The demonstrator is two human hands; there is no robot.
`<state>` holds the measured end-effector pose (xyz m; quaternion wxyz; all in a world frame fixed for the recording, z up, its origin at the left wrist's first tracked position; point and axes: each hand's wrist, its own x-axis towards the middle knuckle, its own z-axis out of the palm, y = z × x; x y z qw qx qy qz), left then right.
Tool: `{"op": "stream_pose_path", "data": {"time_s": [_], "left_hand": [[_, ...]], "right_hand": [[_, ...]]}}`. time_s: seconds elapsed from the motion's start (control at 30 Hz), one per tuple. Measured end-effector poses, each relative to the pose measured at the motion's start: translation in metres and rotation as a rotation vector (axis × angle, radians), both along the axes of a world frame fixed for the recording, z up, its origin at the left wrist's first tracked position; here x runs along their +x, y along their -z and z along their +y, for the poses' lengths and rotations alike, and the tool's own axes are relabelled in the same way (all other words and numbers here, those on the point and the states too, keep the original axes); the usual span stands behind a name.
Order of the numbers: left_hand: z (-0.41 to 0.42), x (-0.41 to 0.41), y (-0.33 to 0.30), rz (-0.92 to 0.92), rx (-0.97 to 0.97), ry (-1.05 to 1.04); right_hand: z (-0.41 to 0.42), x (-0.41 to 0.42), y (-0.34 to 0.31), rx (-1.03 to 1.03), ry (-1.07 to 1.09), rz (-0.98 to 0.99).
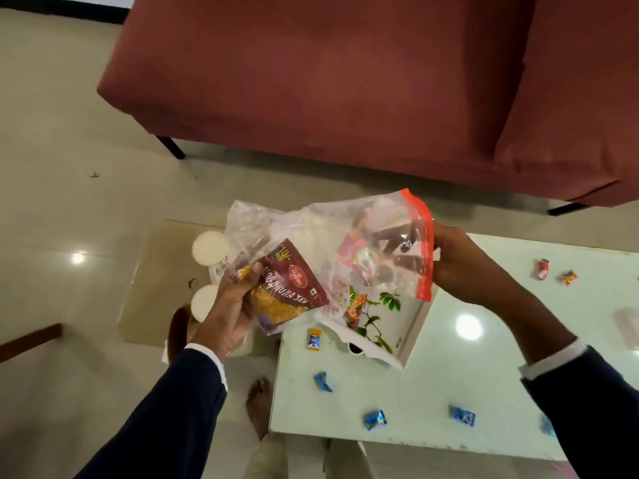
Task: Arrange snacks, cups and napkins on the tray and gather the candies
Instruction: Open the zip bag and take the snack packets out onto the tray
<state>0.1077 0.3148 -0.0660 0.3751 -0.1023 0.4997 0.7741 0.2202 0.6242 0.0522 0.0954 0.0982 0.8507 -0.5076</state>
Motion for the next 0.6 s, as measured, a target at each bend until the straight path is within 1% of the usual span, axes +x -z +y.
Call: {"op": "stream_pose_path", "data": {"time_s": [0.03, 0.1, 0.17, 0.2, 0.3, 0.33, 0.37, 0.47, 0.53, 0.6], "left_hand": [[0.002, 0.002, -0.002, -0.023, -0.044, -0.002], [0.008, 0.005, -0.002, -0.041, -0.102, -0.010], [0.013, 0.010, -0.001, -0.032, -0.105, 0.020], [0.017, 0.014, -0.004, -0.038, -0.096, 0.027], [0.028, 0.021, -0.007, -0.059, -0.103, 0.038], [0.030, 0.023, -0.008, -0.057, -0.104, 0.053], [0.032, 0.025, -0.008, -0.055, -0.109, 0.065], [0.035, 0.027, -0.011, -0.081, -0.124, 0.059], [0.035, 0.027, -0.009, -0.104, -0.139, 0.029], [0.034, 0.026, -0.006, -0.113, -0.146, 0.014]], "right_hand": [[0.001, 0.001, -0.002, -0.040, -0.094, -0.064], [0.000, 0.000, -0.004, -0.213, -0.233, -0.224], [-0.004, 0.000, 0.002, -0.336, -0.299, -0.330], [-0.010, 0.001, 0.002, -0.390, -0.292, -0.338], [-0.025, 0.007, 0.009, -0.605, -0.073, -0.259], [-0.032, 0.009, 0.011, -0.683, -0.029, -0.231], [-0.039, 0.010, 0.011, -0.755, -0.015, -0.220], [-0.049, 0.014, 0.021, -0.928, -0.070, -0.246], [-0.046, 0.015, 0.040, -0.971, 0.050, -0.295], [-0.044, 0.019, 0.056, -0.930, 0.185, -0.366]]}}
